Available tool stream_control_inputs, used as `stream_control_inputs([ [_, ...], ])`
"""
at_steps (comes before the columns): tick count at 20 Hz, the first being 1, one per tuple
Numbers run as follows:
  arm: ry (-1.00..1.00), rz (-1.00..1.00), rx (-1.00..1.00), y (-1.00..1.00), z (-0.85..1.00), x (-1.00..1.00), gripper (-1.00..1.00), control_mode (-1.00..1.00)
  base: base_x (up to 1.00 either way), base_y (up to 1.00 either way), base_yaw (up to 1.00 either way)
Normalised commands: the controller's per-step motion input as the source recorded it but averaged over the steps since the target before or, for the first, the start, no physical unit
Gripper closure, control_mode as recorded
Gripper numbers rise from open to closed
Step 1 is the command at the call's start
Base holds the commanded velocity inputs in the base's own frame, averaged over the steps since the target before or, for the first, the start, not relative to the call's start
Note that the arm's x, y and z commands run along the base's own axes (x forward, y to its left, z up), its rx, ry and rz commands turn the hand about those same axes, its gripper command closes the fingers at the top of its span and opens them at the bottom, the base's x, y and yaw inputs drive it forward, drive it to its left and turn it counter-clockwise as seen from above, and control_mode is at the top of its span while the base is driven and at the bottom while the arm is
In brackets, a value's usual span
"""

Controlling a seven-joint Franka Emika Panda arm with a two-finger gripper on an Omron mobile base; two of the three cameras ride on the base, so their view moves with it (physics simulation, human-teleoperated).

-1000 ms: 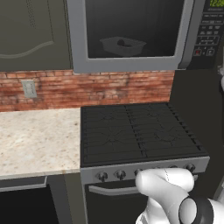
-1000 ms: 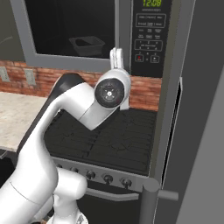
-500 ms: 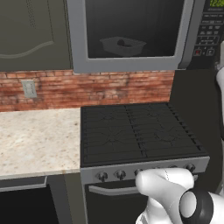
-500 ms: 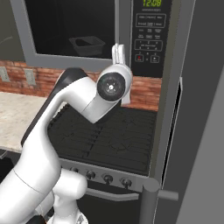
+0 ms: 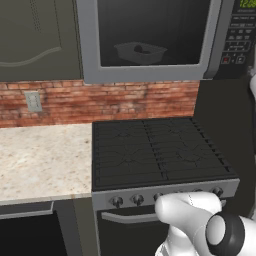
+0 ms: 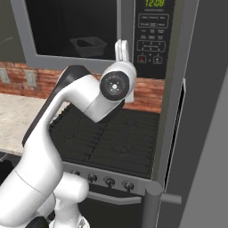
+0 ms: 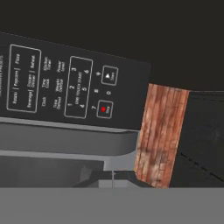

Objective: Place the tupperware containing the steak and carrot meal in the microwave. Close the microwave door and press the start button to reheat the meal.

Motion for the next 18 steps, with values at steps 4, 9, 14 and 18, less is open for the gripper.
stream_control_inputs([
  [4,-0.02,0.0,0.0,-0.09,0.03,0.0,1.0,-1.0,0.0,0.0,0.0],
  [9,0.0,-0.01,0.0,-0.19,0.0,0.0,1.0,-1.0,0.0,0.0,0.0],
  [14,0.0,-0.03,0.0,-0.24,0.0,0.0,1.0,-1.0,0.0,0.0,0.0],
  [18,0.0,-0.01,0.0,-0.12,0.01,0.04,1.0,-1.0,0.0,0.0,0.0],
])
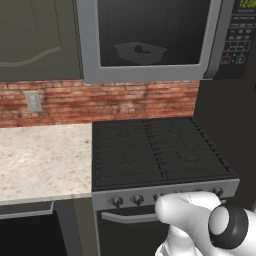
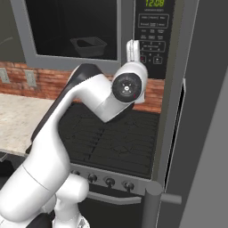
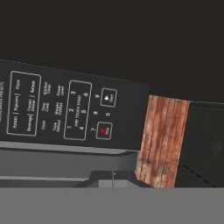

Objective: Place the tupperware containing the steak and carrot meal in the microwave. Close the microwave door and press the start button to reheat the meal.

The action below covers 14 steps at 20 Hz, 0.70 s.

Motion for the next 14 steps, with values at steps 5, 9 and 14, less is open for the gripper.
stream_control_inputs([
  [5,-0.01,0.0,0.0,-0.02,0.01,0.14,1.0,-1.0,0.0,0.0,0.0],
  [9,0.0,0.0,0.0,-0.08,0.0,0.19,1.0,-1.0,0.0,0.0,0.0],
  [14,0.0,0.0,0.0,-0.1,0.0,0.19,1.0,-1.0,0.0,0.0,0.0],
])
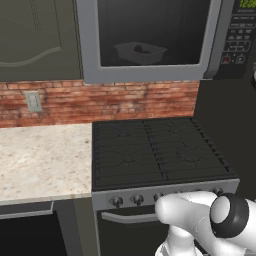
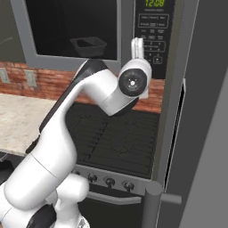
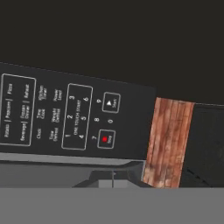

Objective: Place the tupperware containing the steak and carrot meal in the microwave. Close the microwave door and press the start button to reheat the meal.

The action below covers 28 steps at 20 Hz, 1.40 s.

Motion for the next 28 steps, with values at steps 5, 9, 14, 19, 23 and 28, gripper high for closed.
stream_control_inputs([
  [5,0.0,0.0,0.0,-0.13,0.0,0.2,1.0,-1.0,0.0,0.0,0.0],
  [9,0.0,0.0,0.0,-0.09,0.0,0.24,1.0,-1.0,0.0,0.0,0.0],
  [14,0.0,0.0,0.0,-0.09,0.0,0.28,1.0,-1.0,0.0,0.0,0.0],
  [19,0.0,0.0,0.01,-0.17,0.0,0.28,1.0,-1.0,0.0,0.0,0.0],
  [23,0.0,0.0,0.01,-0.16,0.0,0.28,1.0,-1.0,0.0,0.0,0.0],
  [28,0.0,0.0,0.0,-0.1,-0.02,0.27,1.0,-1.0,0.0,0.0,0.0],
])
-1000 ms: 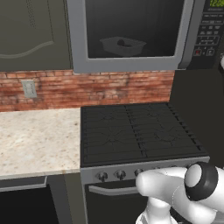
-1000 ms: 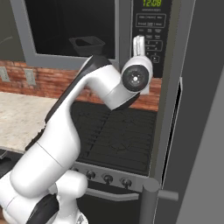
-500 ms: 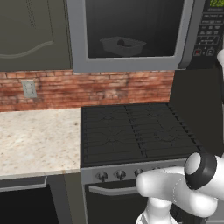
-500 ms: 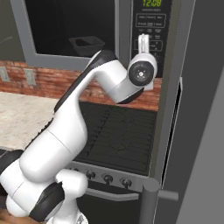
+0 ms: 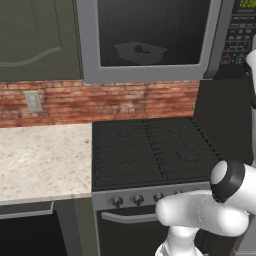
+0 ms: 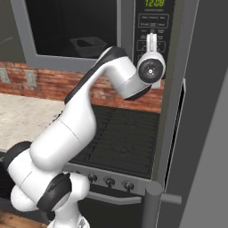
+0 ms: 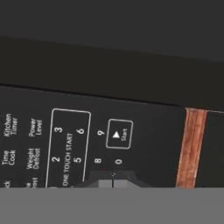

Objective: Place the tupperware containing the steak and carrot meal in the microwave. Close the microwave door and press the start button to reheat the meal.

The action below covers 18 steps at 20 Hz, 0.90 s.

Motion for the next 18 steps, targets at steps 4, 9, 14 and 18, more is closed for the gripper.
stream_control_inputs([
  [4,0.0,0.0,0.0,-0.04,-0.06,0.27,1.0,-1.0,0.0,0.0,0.0],
  [9,0.0,0.0,0.0,-0.08,-0.11,0.25,1.0,-1.0,0.0,0.0,0.0],
  [14,0.0,0.0,0.01,-0.14,-0.08,0.25,1.0,-1.0,0.0,0.0,0.0],
  [18,0.0,0.0,0.01,-0.14,-0.08,0.28,1.0,-1.0,0.0,0.0,0.0],
])
